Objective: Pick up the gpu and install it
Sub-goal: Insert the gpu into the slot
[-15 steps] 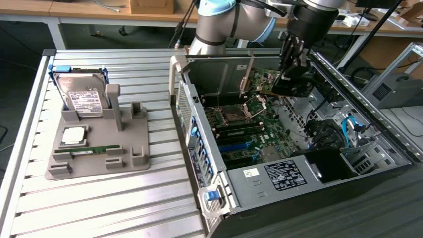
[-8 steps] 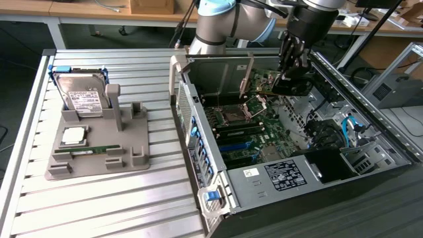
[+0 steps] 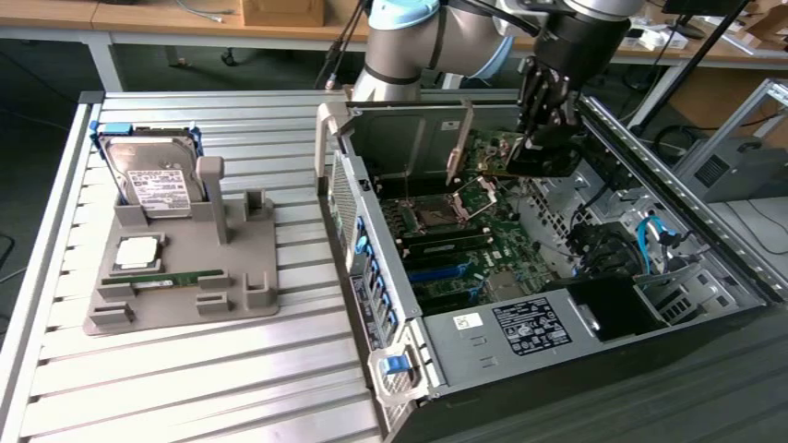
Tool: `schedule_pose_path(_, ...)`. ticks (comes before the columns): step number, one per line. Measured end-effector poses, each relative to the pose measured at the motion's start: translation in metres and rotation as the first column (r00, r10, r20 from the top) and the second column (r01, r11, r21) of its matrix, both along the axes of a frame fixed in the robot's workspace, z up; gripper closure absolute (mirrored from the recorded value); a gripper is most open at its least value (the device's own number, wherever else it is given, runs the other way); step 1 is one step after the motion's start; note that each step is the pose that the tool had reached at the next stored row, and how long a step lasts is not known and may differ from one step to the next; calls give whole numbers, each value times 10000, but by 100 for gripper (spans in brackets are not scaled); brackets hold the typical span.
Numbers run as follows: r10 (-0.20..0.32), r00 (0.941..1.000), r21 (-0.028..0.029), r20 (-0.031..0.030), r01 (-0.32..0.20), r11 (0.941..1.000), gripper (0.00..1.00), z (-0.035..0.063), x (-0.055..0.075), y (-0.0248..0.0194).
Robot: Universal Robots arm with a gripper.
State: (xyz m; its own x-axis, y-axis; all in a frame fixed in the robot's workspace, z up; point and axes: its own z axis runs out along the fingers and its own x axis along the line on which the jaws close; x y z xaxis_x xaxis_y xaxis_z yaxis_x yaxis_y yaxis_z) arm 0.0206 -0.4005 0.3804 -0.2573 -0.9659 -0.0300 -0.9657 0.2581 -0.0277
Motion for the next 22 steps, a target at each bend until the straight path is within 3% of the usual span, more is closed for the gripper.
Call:
schedule_pose_path(10, 635, 9980, 1, 0, -635, 9980, 70, -3, 0, 0)
schedule_pose_path(22, 1881, 9822, 0, 0, -1881, 9822, 70, -8, 0, 0)
